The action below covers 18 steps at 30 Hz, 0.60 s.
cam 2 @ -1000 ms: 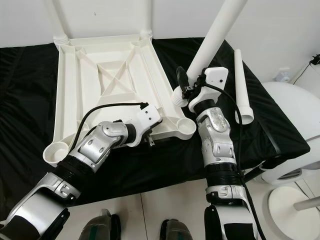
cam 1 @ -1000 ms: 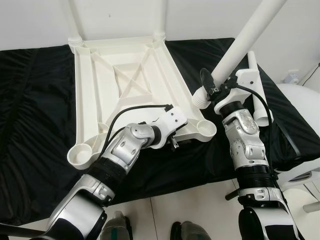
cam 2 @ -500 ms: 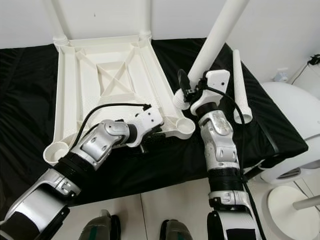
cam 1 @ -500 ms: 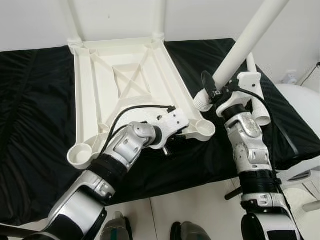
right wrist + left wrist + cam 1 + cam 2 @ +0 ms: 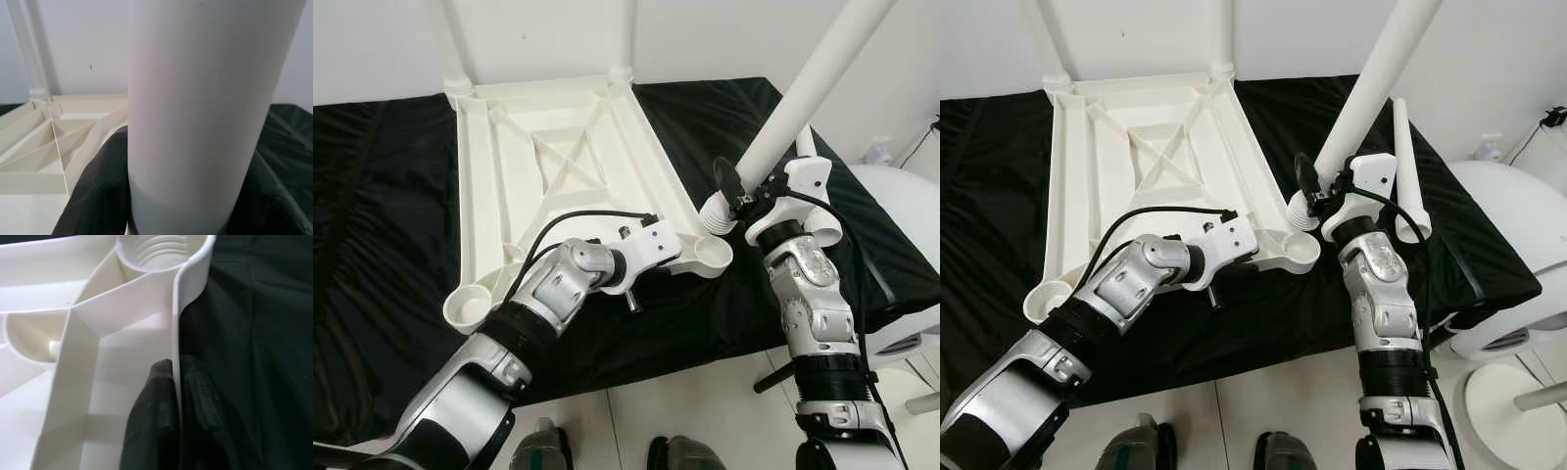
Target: Building children table
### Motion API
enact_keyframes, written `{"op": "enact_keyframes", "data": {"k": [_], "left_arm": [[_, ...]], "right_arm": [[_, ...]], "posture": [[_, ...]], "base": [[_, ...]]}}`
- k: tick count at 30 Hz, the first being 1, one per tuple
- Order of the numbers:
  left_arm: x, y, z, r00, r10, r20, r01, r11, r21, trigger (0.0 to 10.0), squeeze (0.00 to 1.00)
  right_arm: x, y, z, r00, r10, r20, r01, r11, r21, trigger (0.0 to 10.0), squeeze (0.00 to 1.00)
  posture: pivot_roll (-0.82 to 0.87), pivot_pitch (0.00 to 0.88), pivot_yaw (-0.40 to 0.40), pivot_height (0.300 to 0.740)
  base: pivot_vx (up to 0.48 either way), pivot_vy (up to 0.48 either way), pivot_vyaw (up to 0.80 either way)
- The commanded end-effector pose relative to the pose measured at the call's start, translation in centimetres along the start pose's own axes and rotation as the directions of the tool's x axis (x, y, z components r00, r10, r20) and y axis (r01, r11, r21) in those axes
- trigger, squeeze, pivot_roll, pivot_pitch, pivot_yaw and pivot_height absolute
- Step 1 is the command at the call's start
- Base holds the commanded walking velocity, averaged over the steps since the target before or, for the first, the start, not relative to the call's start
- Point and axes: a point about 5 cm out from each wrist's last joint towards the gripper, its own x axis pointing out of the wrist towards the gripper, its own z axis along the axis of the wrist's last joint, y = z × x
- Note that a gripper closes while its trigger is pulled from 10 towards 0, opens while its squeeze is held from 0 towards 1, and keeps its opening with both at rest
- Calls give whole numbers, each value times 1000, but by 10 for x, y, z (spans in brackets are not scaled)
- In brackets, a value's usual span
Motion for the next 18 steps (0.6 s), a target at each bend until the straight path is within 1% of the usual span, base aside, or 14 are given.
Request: {"op": "enact_keyframes", "data": {"k": [1, 2, 3, 4, 6, 9, 12, 13, 18], "left_arm": [[3, -7, -17, 997, -3, -75, 1, 1000, -18, 2510, 0], [3, -7, -17, 997, -3, -75, 1, 1000, -18, 2510, 0], [3, -8, -18, 996, -11, -84, 12, 1000, 3, 4353, 0], [4, -8, -19, 995, -11, -96, 12, 1000, 15, 10000, 0], [4, -7, -19, 995, -6, -98, 7, 1000, 9, 10000, 0], [4, -7, -17, 996, -6, -94, 8, 1000, 21, 10000, 0], [4, -6, -16, 996, 2, -94, 1, 1000, 23, 10000, 0], [4, -5, -15, 996, 3, -90, -1, 1000, 26, 10000, 0], [3, -4, -14, 996, 7, -85, -4, 1000, 31, 10000, 0]], "right_arm": [[-3, 4, 0, 999, 28, -15, -28, 1000, 5, 10000, 0], [-3, 4, 0, 999, 28, -15, -28, 1000, 5, 10000, 0], [-5, 4, -2, 999, 40, -30, -39, 999, 8, 10000, 0], [-9, 4, -4, 997, 56, -55, -54, 998, 21, 10000, 0], [-11, 4, -4, 995, 73, -68, -72, 997, 18, 10000, 0], [-12, 4, -4, 992, 95, -82, -95, 995, 13, 10000, 0], [-11, 4, -4, 986, 121, -112, -122, 993, -2, 10000, 0], [-11, 3, -4, 982, 134, -136, -138, 990, -18, 10000, 0], [-11, -1, -3, 979, 136, -151, -144, 989, -43, 10000, 0]], "posture": [[-27, 66, 6, 740], [-27, 66, 6, 740], [-29, 68, 2, 740], [-30, 71, 1, 740], [-31, 71, 0, 740], [-31, 74, -5, 740], [-33, 78, -8, 740], [-32, 83, -13, 740], [-31, 86, -18, 740]], "base": [[0, 0, 0], [0, 0, 0], [0, 0, 0], [0, 0, 0], [0, 0, 0], [0, 0, 0], [0, 0, 0], [0, 0, 0], [0, 0, 0]]}}
